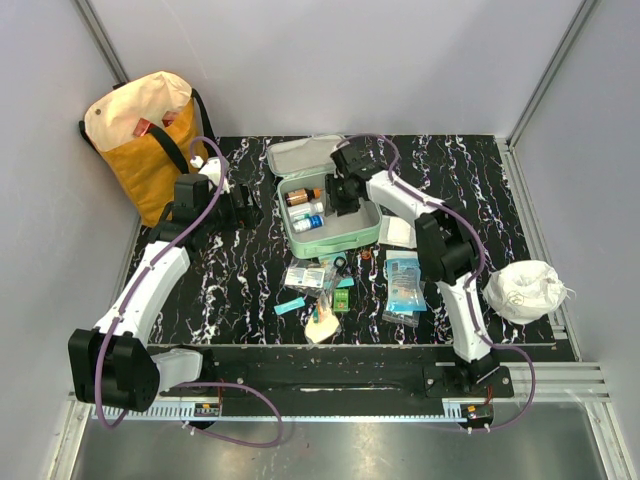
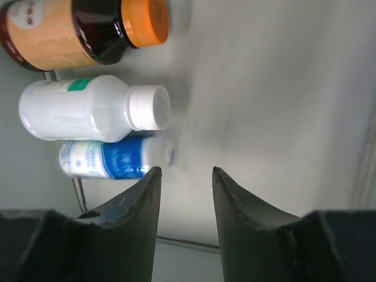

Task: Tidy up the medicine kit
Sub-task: Adjust the medical item in the medicine box, then pick up the medical item at the center of the board.

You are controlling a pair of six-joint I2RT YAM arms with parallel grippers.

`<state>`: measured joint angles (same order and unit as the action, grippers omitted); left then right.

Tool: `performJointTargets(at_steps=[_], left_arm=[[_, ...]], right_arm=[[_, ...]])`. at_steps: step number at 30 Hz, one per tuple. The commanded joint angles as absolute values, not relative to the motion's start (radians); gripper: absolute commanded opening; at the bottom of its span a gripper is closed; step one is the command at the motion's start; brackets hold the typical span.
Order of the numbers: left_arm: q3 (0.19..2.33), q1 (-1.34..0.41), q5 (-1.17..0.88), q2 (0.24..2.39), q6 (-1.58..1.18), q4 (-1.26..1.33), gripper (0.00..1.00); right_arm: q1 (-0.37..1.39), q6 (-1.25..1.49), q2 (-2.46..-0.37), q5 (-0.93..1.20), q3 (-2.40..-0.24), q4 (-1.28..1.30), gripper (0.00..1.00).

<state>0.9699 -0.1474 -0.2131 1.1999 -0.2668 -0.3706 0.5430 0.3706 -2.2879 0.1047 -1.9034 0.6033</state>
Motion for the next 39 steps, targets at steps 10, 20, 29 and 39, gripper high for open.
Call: performJointTargets(at_steps=[10, 20, 29, 39], left_arm=[[0.966, -0.146, -0.199, 1.173, -0.267, -0.357, 0.99], [0.971, -0.147, -0.204, 1.187, -0.278, -0.354, 0.99], [0.976, -0.147, -0.153, 1.195, -0.299, -0.368, 0.99], [0.954, -0.146, -0.167, 1.177, -0.314, -0.348, 0.99]], right_arm=[[0.525, 0.293, -1.851, -0.055, -1.662, 0.482, 0.61], [0.526, 0.512, -1.464, 0.029, -1.174, 0.425, 0.62], [0.725, 0.558, -1.46, 0.008, -1.09, 0.543, 0.62], [0.873, 0.618, -1.624, -0.069, -1.143, 0.669, 0.62]])
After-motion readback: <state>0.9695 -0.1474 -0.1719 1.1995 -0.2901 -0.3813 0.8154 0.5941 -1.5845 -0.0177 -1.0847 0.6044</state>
